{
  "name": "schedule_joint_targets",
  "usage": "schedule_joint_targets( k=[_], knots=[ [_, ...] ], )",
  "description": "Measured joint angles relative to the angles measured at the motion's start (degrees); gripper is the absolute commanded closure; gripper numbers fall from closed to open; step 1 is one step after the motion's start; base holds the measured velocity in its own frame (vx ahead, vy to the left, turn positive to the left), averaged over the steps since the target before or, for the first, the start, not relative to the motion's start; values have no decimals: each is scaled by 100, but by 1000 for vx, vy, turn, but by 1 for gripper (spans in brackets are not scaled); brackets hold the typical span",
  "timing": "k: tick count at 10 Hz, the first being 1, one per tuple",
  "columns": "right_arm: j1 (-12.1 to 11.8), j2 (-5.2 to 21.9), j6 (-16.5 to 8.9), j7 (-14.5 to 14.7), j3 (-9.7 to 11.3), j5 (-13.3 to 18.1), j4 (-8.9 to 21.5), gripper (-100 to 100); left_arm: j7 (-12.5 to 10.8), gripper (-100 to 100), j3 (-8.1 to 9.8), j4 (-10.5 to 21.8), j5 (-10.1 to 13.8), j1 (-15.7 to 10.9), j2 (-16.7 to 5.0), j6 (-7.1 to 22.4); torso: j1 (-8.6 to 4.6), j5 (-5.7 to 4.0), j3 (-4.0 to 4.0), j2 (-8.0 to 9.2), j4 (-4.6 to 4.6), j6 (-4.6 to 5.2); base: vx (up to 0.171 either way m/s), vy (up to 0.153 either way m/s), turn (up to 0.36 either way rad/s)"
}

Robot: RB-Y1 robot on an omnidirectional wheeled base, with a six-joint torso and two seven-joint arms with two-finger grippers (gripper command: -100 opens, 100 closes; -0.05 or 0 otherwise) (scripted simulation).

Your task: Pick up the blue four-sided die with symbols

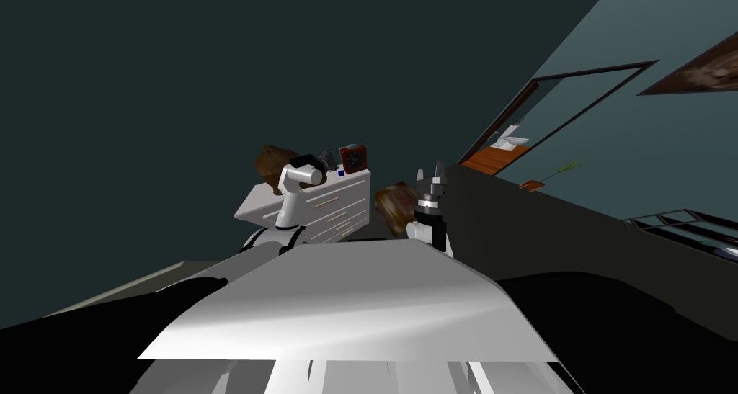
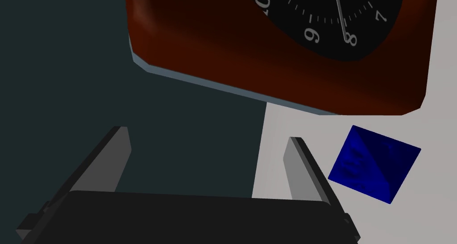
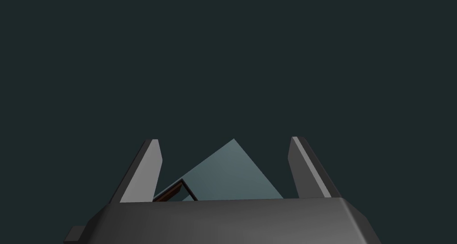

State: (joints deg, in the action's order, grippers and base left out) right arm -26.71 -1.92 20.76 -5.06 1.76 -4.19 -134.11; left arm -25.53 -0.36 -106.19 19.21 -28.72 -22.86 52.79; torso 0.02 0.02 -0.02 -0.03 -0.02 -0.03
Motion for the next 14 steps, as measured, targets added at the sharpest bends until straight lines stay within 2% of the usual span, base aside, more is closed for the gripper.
schedule_joint_targets(
  k=[1,3,5,6,14],
  knots=[
    [0,0,0,0,0,0,0,0,-65,-100,-6,73,77,-158,-32,167,0,-1,0,-2,1,1,14,13,-1],
    [0,0,0,0,0,0,0,0,-137,-100,-10,130,137,-275,-57,488,0,0,0,0,0,0,11,12,3],
    [0,0,0,0,0,0,0,0,-248,-100,-25,270,254,-522,-99,808,1,0,-1,-2,-1,0,12,8,-2],
    [0,0,0,0,0,0,0,0,-266,-100,-22,264,273,-537,-110,958,-1,0,0,0,0,0,16,7,4],
    [0,0,0,0,0,0,0,0,-612,-100,-50,563,659,-1186,-240,2183,-2,0,-1,-1,-1,0,13,6,-1]
  ],
)
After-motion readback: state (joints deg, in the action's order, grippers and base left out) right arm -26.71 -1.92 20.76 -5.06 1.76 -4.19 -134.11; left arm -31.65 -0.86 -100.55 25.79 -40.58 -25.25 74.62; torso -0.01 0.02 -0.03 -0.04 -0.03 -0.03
